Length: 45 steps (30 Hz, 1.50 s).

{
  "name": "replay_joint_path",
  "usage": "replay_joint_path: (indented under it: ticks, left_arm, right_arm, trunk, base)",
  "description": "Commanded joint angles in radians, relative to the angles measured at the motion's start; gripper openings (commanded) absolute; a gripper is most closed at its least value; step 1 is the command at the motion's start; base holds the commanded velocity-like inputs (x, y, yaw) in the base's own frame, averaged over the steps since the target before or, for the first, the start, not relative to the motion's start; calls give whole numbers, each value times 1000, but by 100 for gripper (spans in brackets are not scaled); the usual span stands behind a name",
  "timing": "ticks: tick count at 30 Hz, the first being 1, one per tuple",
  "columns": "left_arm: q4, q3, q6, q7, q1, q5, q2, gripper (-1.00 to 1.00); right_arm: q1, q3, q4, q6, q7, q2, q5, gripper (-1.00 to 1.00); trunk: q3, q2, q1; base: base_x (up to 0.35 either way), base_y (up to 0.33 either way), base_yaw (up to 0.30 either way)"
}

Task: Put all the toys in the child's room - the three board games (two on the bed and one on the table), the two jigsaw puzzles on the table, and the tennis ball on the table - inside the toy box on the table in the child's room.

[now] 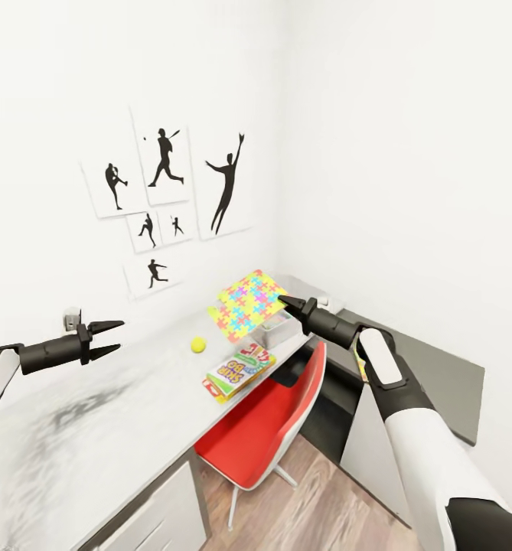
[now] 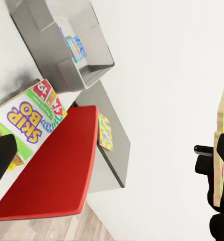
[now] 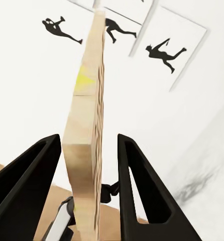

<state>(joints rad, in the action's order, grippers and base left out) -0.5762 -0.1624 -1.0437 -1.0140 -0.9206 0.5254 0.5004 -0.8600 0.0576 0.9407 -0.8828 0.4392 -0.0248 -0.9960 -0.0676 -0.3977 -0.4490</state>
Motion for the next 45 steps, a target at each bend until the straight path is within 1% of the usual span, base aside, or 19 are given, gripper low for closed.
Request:
replay_joint_path:
  ticks: [1,11,19,20,24,27,37,45]
  left_arm:
    - [1,-2,-3,-5,-1,-4,0,100]
    - [0,-2,-3,-5,-1,-3,0,100]
    - [0,-2,-3,-6,-1,-3,0,100]
    - [0,-2,-3,-6,-1,-3,0,100]
    - [-1,-2,-3,-6,-1,-2,1,100]
    - [-3,-2,-3,-6,-1,-2,0,100]
    - [-28,-3,-3,-6,-1,-2,1,100]
    - [-28,-5,-3,-8,-1,-2,1,100]
  right_arm:
    - [-1,4,0,-7,4,-1,4,-100]
    - [-1,5,1,-7,4,0,4,-100]
    - [-1,6,1,-5,5,1,4,-100]
    - [-1,8,1,-5,5,1,4,-100]
    - [-1,35,1,-6,5,0,4,-100]
    - [-1,44,1,-9,4,1,5,-100]
    - [-1,51,1,-10,4,2,8,-100]
    - [-1,51,1,-10,0,2,6,-100]
  trunk:
    - [-2,-2,-1]
    - [-2,-2,-1]
    - [-2,-2,-1]
    - [-2,-2,-1]
    - [-2,-2,-1]
    - [-2,-2,-1]
    - [-2,-2,-1]
    - [-2,-2,-1]
  base:
    - [159,-145,291]
    - [176,-144,291]
    - [235,-229,291]
    - [225,-255,291]
    - [219,-263,291]
    - [216,-267,266]
    - [162,-256,46]
    - [10,-36,0]
